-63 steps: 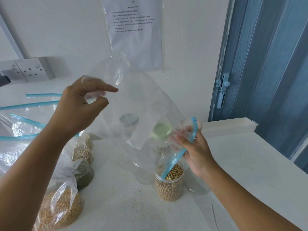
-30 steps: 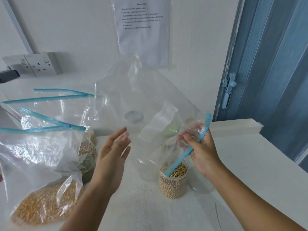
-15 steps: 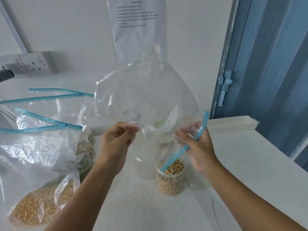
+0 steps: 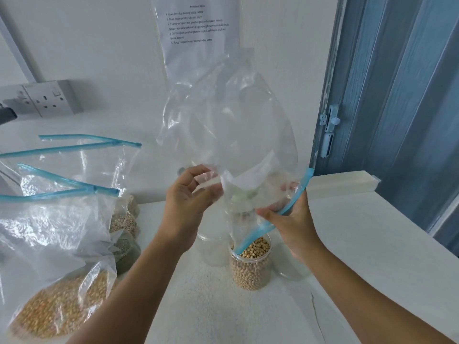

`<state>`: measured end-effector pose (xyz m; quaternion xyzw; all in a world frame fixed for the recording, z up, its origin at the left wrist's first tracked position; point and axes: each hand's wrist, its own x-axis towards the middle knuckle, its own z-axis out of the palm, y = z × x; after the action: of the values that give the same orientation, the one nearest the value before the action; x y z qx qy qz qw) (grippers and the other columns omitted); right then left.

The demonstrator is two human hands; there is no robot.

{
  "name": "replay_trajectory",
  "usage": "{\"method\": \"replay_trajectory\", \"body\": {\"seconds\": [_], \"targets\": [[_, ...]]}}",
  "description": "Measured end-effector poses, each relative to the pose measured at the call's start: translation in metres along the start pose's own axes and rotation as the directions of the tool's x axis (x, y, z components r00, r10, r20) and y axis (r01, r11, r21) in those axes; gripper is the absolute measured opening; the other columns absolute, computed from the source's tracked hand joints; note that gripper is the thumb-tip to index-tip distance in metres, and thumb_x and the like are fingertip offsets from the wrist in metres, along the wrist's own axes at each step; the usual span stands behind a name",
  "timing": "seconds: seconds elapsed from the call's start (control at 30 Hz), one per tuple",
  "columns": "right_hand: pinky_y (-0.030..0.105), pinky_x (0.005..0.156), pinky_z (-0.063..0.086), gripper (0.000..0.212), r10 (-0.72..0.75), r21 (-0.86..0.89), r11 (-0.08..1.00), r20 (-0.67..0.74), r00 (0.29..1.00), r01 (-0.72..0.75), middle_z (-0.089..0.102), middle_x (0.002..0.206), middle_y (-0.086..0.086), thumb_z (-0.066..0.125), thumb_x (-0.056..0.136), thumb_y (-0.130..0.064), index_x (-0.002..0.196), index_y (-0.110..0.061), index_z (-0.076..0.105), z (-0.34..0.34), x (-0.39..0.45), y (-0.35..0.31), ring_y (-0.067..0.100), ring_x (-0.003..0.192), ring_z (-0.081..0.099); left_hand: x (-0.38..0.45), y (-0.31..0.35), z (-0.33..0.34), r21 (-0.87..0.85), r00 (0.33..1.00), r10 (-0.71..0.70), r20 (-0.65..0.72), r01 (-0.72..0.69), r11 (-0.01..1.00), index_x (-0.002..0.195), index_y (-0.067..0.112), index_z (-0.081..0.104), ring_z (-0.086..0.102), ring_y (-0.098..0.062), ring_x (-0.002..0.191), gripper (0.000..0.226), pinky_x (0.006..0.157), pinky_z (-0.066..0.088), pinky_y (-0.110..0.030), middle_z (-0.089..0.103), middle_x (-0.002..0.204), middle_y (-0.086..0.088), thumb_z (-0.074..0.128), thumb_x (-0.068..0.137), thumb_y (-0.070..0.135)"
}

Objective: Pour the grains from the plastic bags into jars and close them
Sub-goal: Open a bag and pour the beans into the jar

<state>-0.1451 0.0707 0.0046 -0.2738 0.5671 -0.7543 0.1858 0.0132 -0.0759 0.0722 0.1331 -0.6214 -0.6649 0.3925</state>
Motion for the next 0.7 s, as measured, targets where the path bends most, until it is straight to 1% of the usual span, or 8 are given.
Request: {"method": "replay_trajectory", "body": {"seconds": [0.1,0.13,0.2,0.27,0.37,0.5,0.6,0.7], "targets": [[0.044,0.092,0.061,0.062,-0.004,0.015,1.000,-0.003,1.000,0.004,0.071,0.090,0.004,0.081,0.082,0.004,0.125,-0.026,0.048,-0.0022,-0.0009,0.0013,0.023,0.090,0.072,0.0014,0.0007,0.0036,0.072,0.998,0.044,-0.034,-0.041,0.997,0.108,0.006,0.071,0.071,-0.025,0.090,0.024,0.093,0.060,-0.043,0.074,0.089,-0.007,0.071,0.090,-0.009],[0.047,0.095,0.060,0.059,-0.006,0.039,0.999,-0.006,1.000,0.006,0.074,0.095,0.004,0.079,0.084,0.005,0.124,-0.024,0.047,-0.0030,-0.0012,0.0017,0.022,0.094,0.073,0.0023,-0.0003,0.0037,0.087,0.997,0.061,-0.056,-0.056,0.995,0.103,0.009,0.072,0.070,-0.023,0.087,0.022,0.091,0.060,-0.042,0.072,0.083,-0.005,0.073,0.089,-0.009],[0.050,0.097,0.058,0.056,0.003,0.080,0.997,-0.014,1.000,-0.002,0.076,0.103,0.007,0.078,0.086,0.004,0.124,-0.023,0.046,-0.0043,-0.0023,0.0010,0.023,0.101,0.074,0.0044,-0.0026,0.0029,0.111,0.992,0.092,-0.090,-0.082,0.990,0.099,0.013,0.074,0.067,-0.021,0.082,0.022,0.083,0.058,-0.034,0.070,0.079,-0.005,0.076,0.088,-0.005],[0.048,0.096,0.057,0.055,0.014,0.092,0.996,-0.010,1.000,-0.013,0.078,0.104,0.009,0.077,0.087,0.003,0.124,-0.022,0.046,-0.0047,-0.0029,-0.0001,0.023,0.102,0.075,0.0056,-0.0051,0.0028,0.136,0.988,0.113,-0.104,-0.099,0.986,0.100,0.014,0.076,0.066,-0.017,0.081,0.020,0.080,0.055,-0.027,0.069,0.081,-0.006,0.078,0.088,-0.002],[0.047,0.095,0.058,0.058,0.030,0.097,0.995,-0.004,1.000,-0.030,0.078,0.097,0.011,0.077,0.086,0.005,0.127,-0.021,0.046,-0.0050,-0.0032,0.0022,0.025,0.097,0.075,0.0058,-0.0072,0.0055,0.148,0.987,0.110,-0.115,-0.092,0.985,0.106,0.011,0.074,0.073,-0.019,0.088,0.017,0.086,0.058,-0.032,0.074,0.090,0.000,0.071,0.095,-0.001],[0.043,0.092,0.061,0.065,0.038,0.089,0.995,-0.041,0.998,-0.034,0.074,0.087,0.003,0.083,0.080,0.004,0.129,-0.019,0.047,-0.0052,-0.0026,0.0060,0.024,0.092,0.075,0.0061,-0.0052,0.0080,0.122,0.988,0.088,-0.124,-0.073,0.990,0.109,0.008,0.073,0.077,-0.029,0.094,0.022,0.088,0.061,-0.035,0.077,0.103,-0.008,0.063,0.097,-0.009],[0.041,0.089,0.061,0.070,0.044,0.076,0.996,-0.061,0.997,-0.039,0.071,0.095,0.007,0.087,0.077,0.000,0.130,-0.022,0.048,-0.0047,-0.0007,0.0079,0.026,0.093,0.073,0.0069,-0.0059,0.0068,0.174,0.984,0.128,-0.125,-0.105,0.979,0.105,0.010,0.075,0.076,-0.026,0.090,0.022,0.086,0.061,-0.036,0.076,0.096,-0.008,0.071,0.092,-0.007],[0.042,0.092,0.058,0.061,0.039,0.093,0.995,-0.029,0.999,-0.036,0.074,0.102,0.012,0.082,0.083,0.001,0.127,-0.025,0.048,-0.0038,0.0003,0.0084,0.027,0.099,0.073,0.0089,-0.0078,0.0053,0.193,0.978,0.146,-0.152,-0.115,0.974,0.101,0.013,0.075,0.074,-0.022,0.087,0.021,0.085,0.059,-0.035,0.075,0.094,-0.003,0.072,0.092,-0.005]]}}
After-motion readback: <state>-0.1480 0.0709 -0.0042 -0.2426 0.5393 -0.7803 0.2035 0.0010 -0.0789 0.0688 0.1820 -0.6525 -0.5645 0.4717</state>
